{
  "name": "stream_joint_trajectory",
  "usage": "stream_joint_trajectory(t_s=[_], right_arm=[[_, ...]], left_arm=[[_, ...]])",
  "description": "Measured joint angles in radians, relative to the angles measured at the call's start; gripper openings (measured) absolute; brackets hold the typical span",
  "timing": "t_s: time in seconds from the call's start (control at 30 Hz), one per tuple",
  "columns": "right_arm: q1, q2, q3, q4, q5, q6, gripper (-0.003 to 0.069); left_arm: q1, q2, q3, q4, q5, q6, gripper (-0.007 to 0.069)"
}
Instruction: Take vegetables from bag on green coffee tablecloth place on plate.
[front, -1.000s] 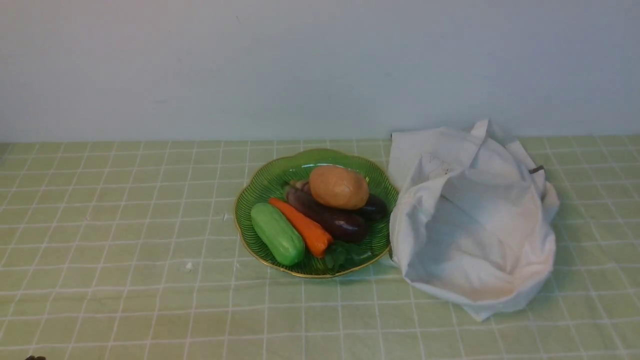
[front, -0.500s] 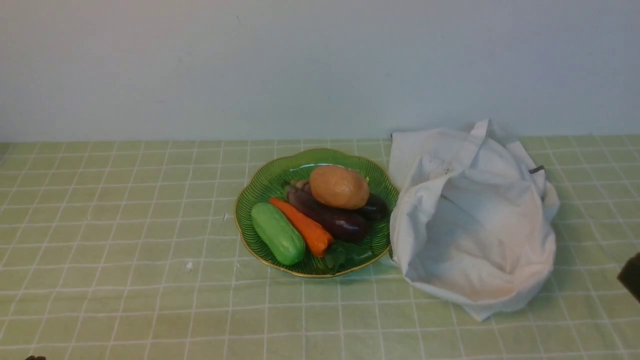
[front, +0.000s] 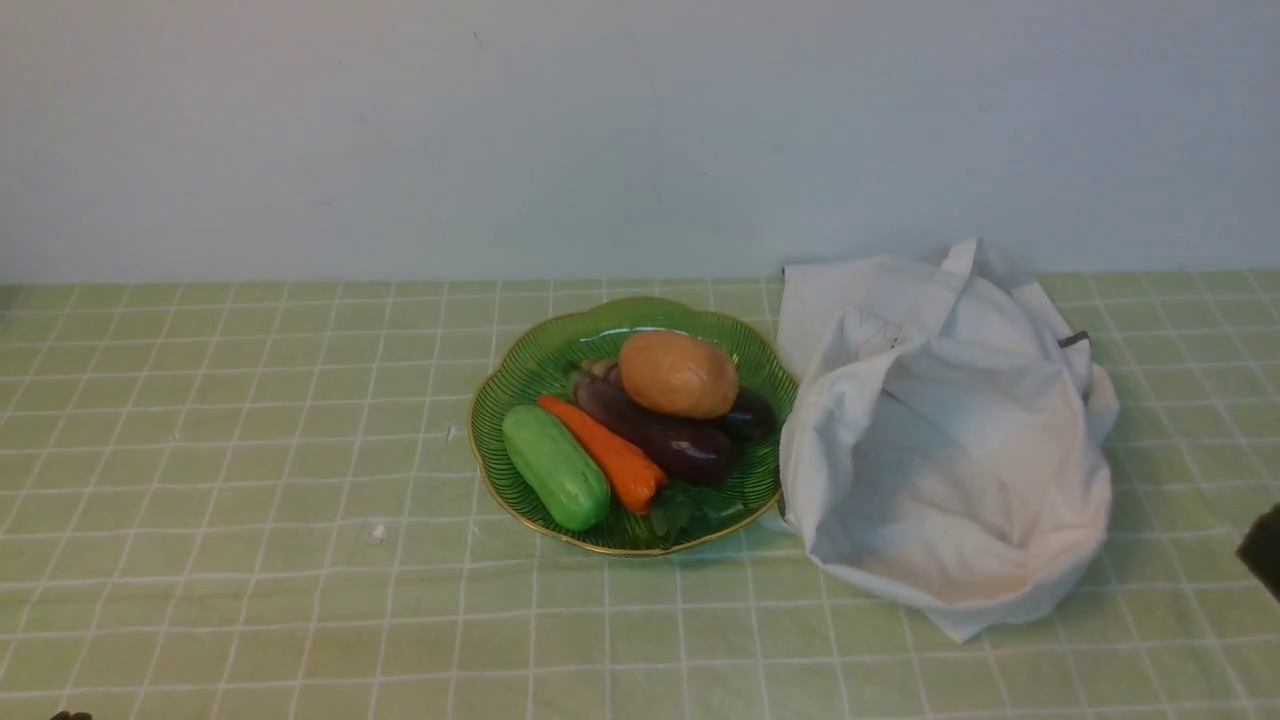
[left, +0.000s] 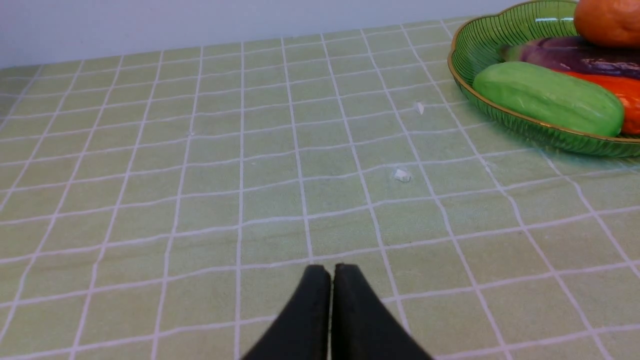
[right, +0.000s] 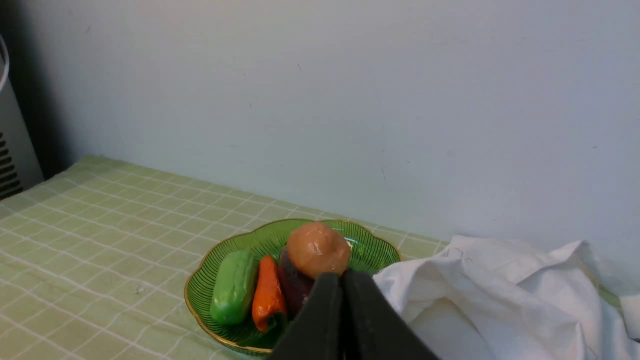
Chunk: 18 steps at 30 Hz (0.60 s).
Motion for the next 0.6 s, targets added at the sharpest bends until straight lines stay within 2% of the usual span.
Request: stream_joint_trajectory(t_s=[0.23, 0.4, 0.47, 0.6], right_arm=[[-0.009, -0.058, 0.021, -0.02, 0.002, -0.027, -0.0017], [-0.152, -0.162, 0.101, 0.031, 0.063, -0.095, -0.0017], [-0.244, -0.22, 0.167, 0.093, 0.113, -0.103, -0.0017], [-0.324, -0.283, 0.233, 0.142, 0.168, -0.104, -0.0017]], left_arm=[[0.0, 0.0, 0.0, 0.0, 0.0, 0.0, -0.0008], [0.0, 0.0, 0.0, 0.0, 0.0, 0.0, -0.0008], [0.0, 0.0, 0.0, 0.0, 0.0, 0.0, -0.0008], [0.0, 0.0, 0.0, 0.0, 0.0, 0.0, -0.0008]])
